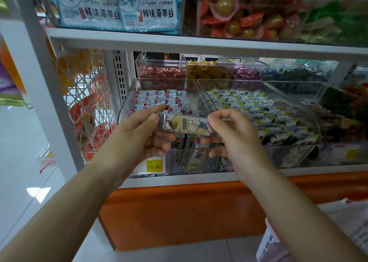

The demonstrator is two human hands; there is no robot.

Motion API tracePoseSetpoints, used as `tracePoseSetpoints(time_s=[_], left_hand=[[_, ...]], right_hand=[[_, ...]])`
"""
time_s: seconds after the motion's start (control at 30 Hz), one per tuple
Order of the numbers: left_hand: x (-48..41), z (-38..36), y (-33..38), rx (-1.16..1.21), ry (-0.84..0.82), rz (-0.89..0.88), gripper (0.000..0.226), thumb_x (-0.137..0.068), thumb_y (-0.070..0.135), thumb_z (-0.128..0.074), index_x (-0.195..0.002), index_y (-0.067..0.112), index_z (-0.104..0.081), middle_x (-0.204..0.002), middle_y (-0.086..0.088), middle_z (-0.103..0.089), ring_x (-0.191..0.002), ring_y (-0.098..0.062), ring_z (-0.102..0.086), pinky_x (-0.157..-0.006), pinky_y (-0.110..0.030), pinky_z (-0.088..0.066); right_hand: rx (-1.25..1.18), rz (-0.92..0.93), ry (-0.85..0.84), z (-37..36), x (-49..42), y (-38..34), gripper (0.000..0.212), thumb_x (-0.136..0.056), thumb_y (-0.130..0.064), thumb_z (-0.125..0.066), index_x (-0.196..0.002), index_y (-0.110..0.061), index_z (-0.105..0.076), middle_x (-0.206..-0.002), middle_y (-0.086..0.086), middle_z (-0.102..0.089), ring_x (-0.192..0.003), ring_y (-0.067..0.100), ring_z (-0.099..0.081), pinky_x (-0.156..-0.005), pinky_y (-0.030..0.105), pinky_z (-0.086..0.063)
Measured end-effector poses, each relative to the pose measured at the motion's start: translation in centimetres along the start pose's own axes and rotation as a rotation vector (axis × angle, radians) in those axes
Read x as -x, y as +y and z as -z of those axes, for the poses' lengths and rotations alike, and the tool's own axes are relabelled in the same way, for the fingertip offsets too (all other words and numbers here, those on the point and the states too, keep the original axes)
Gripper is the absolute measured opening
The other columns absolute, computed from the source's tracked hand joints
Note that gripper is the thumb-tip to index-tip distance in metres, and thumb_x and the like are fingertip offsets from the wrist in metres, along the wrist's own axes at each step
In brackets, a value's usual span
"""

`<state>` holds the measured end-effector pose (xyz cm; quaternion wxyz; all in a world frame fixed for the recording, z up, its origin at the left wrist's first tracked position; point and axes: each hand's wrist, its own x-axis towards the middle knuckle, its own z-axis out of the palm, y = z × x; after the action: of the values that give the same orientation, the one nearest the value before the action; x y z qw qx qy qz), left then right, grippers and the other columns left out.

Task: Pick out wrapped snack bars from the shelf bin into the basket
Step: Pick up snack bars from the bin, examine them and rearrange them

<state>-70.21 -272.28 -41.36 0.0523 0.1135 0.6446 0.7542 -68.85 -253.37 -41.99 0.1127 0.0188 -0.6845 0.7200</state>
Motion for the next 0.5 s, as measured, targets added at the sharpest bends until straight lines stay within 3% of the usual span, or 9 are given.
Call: tracePoseSetpoints(time_s=[0.1,0.23,0.37,0.5], left_hand=[[0.01,0.01,-0.07,-0.080,0.025,-0.033,0.027,-0.094,0.025,-0.046,-0.117,0.018,-0.058,-0.085,-0.009,-0.073,-0.057,-0.014,-0.061,-0.051,-0.020,-0.050],[0.11,0.14,-0.14,-0.148,0.026,-0.081,0.029,-0.076,0.029,-0.060,-0.101,0.018,-0.069,-0.084,-0.006,-0.072,-0.064,-0.011,-0.060,-0.054,-0.018,-0.050],[0.06,0.23,-0.18,-0.102,0.024,-0.092,0.040,-0.065,0.026,-0.064,-0.105,0.020,-0.065,-0.076,-0.001,-0.072,-0.069,-0.010,-0.066,-0.057,-0.016,-0.051],[0.08,0.37,-0.16,-0.101,-0.001,-0.093,0.032,-0.068,0.019,-0.067,-0.100,0.023,-0.063,-0.081,-0.005,-0.073,-0.074,-0.015,-0.068,-0.060,-0.017,-0.052]], right_hand=[[-0.011,0.011,-0.044,0.48,-0.38,0.19,0.025,-0.087,-0.009,-0.062,-0.110,-0.020,-0.059,-0.102,0.005,-0.063,-0.071,0.012,-0.068,-0.053,0.024,-0.053],[0.028,0.045,-0.078,0.47,-0.54,0.42,0.021,-0.085,-0.006,-0.064,-0.099,-0.021,-0.067,-0.100,0.010,-0.067,-0.075,0.019,-0.069,-0.067,0.030,-0.055],[-0.029,0.073,-0.039,0.00,-0.41,0.61,0.007,-0.083,-0.007,-0.067,-0.089,-0.009,-0.065,-0.092,0.012,-0.068,-0.079,0.020,-0.070,-0.063,0.026,-0.056],[-0.010,0.119,-0.011,-0.13,-0.34,0.46,0.004,-0.082,-0.007,-0.067,-0.081,-0.010,-0.065,-0.084,0.006,-0.069,-0.079,0.017,-0.069,-0.062,0.026,-0.056]])
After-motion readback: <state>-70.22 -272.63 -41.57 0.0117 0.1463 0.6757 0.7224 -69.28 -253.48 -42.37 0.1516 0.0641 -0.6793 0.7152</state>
